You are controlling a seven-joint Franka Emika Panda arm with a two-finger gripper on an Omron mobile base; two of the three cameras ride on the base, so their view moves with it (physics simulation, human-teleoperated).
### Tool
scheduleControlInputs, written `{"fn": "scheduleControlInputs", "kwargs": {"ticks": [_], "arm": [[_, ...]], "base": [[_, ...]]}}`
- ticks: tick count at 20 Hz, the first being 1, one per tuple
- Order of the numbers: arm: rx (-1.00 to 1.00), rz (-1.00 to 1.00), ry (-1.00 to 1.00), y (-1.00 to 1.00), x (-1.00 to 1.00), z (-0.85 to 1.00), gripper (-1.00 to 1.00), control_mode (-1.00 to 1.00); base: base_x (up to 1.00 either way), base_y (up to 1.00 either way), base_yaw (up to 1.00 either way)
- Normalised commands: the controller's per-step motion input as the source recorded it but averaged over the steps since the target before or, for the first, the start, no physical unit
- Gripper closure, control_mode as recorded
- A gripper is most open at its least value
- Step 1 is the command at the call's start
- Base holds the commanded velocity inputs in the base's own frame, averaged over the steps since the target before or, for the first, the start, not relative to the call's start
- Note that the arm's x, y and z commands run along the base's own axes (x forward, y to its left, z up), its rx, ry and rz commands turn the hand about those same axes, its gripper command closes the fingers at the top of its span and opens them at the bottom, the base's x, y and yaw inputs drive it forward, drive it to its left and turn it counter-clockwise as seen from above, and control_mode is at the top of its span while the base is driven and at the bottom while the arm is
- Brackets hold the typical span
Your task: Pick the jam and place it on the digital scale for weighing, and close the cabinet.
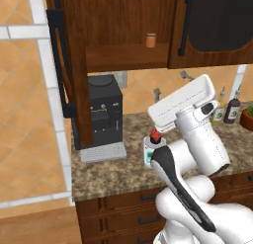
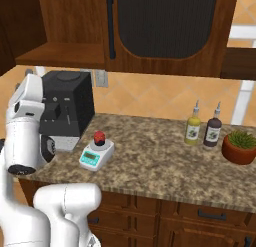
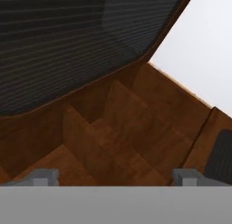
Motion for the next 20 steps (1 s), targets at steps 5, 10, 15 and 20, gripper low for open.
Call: {"fn": "scheduleControlInputs", "kwargs": {"ticks": [5, 10, 15, 20], "arm": [[0.07, 0.09, 0.0, 1.0, 0.01, -0.7, -1.0, -1.0], [0.06, 0.07, 0.01, 1.0, 0.04, -0.5, -1.0, -1.0], [0.0, 0.02, 0.0, 1.0, 0.0, -0.2, -1.0, -1.0], [0.0, 0.01, 0.0, 1.0, 0.03, -0.49, -1.0, -1.0]], "base": [[0.0, 0.0, 0.0], [0.0, 0.0, 0.0], [0.0, 0.0, 0.0], [0.0, 0.0, 0.0]]}}
